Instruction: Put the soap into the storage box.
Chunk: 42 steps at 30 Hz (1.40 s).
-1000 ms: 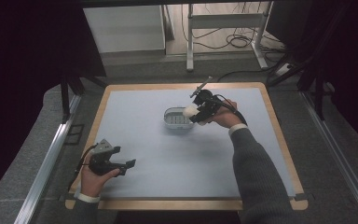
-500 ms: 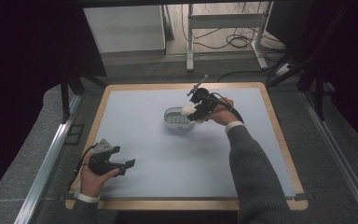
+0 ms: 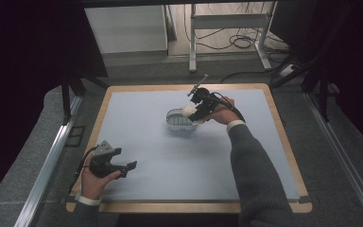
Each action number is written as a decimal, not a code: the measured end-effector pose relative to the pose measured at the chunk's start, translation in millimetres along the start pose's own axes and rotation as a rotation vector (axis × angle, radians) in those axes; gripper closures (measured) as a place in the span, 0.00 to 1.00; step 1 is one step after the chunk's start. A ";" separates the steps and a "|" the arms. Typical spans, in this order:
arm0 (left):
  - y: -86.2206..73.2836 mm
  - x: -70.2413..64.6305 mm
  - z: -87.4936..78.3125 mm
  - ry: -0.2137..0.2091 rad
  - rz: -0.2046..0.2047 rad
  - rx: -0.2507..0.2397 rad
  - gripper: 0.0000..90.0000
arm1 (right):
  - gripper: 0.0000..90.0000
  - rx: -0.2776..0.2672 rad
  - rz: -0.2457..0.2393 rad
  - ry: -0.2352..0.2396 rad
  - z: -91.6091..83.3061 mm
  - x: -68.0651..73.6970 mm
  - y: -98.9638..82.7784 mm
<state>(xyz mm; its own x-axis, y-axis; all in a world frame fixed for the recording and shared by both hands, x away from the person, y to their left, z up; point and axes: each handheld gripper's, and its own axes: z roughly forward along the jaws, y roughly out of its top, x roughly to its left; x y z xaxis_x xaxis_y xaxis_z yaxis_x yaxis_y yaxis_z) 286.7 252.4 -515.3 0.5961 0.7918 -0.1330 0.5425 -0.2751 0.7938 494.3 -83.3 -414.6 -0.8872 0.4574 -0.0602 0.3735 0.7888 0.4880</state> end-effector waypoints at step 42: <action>0.1 1.1 -1.3 -0.006 0.002 -0.004 0.13 | 0.54 0.033 -0.135 0.054 56.8 -10.9 21.5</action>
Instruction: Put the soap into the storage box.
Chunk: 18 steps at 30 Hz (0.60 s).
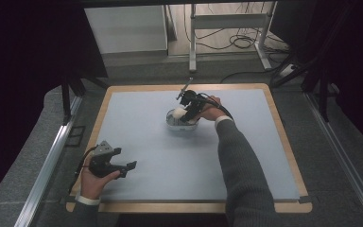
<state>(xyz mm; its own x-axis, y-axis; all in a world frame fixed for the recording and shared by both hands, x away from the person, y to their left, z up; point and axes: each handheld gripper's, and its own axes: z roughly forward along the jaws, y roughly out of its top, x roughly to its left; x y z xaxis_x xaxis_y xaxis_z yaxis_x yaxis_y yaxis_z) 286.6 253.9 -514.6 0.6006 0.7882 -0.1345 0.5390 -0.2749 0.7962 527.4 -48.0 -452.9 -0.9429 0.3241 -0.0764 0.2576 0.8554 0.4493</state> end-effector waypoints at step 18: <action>-0.4 -0.6 0.7 0.001 0.005 0.002 0.13 | 0.39 -0.157 0.190 -0.004 -28.9 6.2 -11.6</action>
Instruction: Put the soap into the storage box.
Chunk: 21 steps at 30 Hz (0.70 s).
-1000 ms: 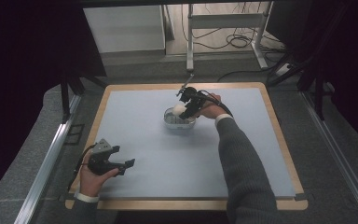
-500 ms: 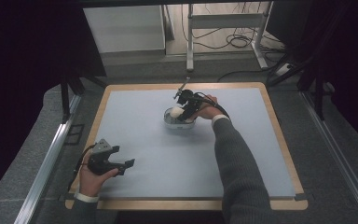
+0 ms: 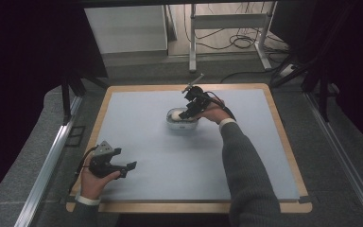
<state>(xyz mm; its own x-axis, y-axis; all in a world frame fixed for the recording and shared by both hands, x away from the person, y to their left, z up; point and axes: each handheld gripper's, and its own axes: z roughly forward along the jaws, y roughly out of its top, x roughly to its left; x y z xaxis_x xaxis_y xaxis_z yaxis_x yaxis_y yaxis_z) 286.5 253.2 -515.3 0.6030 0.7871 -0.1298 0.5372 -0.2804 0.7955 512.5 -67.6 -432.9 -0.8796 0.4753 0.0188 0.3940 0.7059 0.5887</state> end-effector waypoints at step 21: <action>0.1 1.7 -4.7 0.018 -0.005 -0.007 0.13 | 0.34 -0.174 0.095 -0.123 -52.1 30.0 -90.5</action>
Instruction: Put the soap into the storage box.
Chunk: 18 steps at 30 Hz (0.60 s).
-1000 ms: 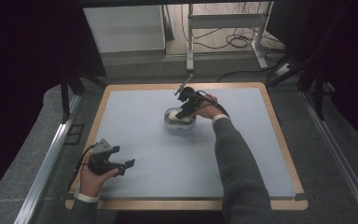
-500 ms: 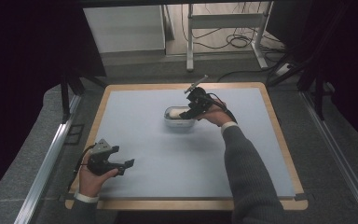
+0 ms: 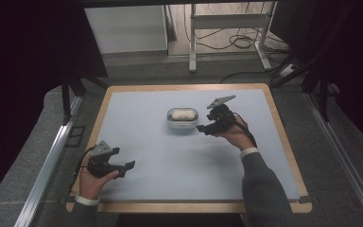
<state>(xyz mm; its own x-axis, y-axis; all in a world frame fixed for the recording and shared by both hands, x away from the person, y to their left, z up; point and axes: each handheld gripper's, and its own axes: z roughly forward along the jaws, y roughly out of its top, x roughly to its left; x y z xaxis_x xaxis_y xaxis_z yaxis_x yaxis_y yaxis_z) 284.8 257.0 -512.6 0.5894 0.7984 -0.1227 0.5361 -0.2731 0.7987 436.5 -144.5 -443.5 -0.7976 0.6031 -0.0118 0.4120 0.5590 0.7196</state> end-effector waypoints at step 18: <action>0.1 -1.6 1.3 -0.002 -0.002 0.004 0.13 | 0.33 -0.123 0.098 -0.062 -56.5 17.2 -106.4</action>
<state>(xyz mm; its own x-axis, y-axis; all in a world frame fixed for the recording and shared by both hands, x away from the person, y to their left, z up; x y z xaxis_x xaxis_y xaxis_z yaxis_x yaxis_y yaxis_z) 284.7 255.0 -513.1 0.5893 0.7981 -0.1256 0.5401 -0.2735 0.7959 354.1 -225.8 -481.1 -0.7257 0.6876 0.0223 0.4261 0.4239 0.7992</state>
